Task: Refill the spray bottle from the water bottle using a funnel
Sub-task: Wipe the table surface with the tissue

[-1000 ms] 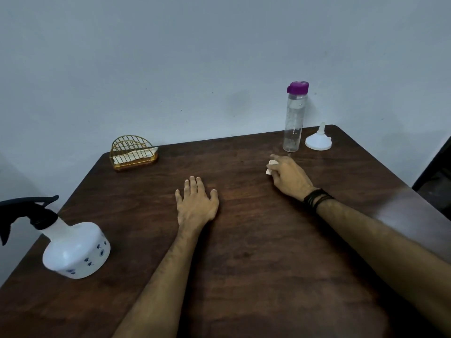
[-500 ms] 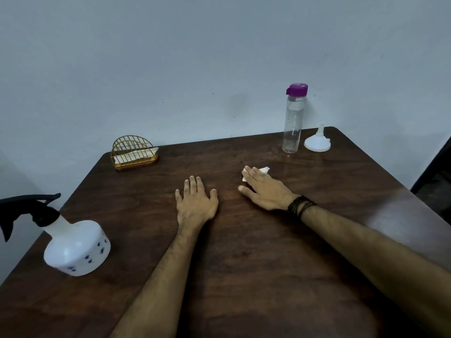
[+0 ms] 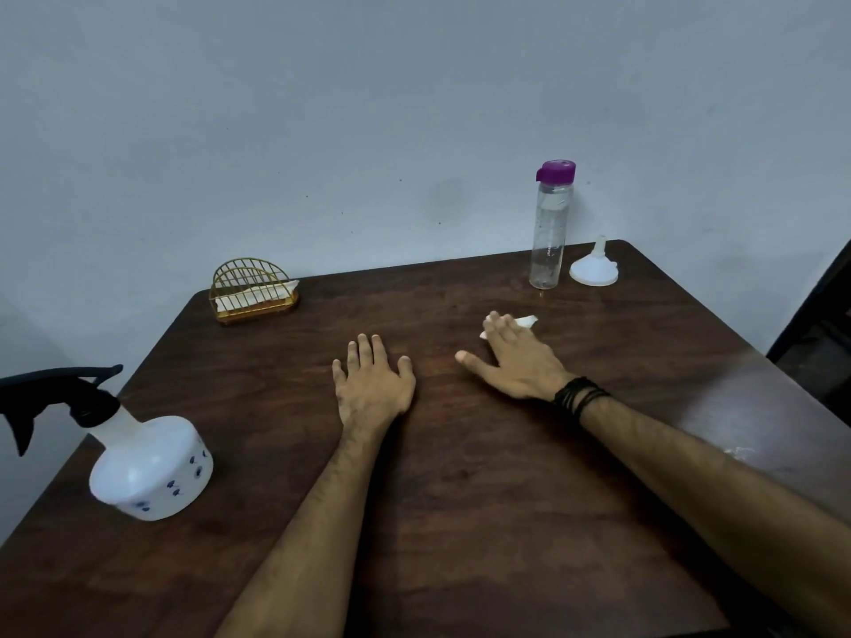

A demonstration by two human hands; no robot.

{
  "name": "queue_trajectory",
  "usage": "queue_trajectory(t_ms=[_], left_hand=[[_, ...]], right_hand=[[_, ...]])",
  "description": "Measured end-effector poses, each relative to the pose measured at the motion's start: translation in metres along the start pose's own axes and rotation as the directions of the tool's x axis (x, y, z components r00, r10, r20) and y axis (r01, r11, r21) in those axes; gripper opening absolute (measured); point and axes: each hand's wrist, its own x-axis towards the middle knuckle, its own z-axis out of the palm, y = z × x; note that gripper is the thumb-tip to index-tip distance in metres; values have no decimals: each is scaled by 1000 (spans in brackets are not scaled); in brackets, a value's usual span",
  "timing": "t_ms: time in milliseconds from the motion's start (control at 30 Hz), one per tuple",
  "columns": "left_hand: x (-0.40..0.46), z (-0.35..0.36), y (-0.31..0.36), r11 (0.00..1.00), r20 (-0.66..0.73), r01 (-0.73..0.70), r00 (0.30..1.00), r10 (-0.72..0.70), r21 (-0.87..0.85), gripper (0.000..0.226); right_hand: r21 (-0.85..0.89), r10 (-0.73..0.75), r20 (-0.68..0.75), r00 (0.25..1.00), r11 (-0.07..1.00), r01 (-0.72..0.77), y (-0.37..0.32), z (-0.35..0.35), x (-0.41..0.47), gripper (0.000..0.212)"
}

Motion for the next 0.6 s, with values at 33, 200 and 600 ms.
queue_trajectory(t_ms=[33, 200, 600], left_hand=[[0, 0, 0, 1000, 1, -1, 1000, 1, 0, 72], [1, -3, -6, 1000, 27, -9, 1000, 10, -8, 73], [0, 0, 1, 1000, 0, 5, 1000, -5, -5, 73]], right_hand=[[3, -46, 21, 999, 999, 46, -11, 3, 0, 102], [1, -160, 53, 986, 987, 160, -28, 1, 12, 92], [-21, 228, -89, 970, 973, -230, 68, -21, 28, 114]])
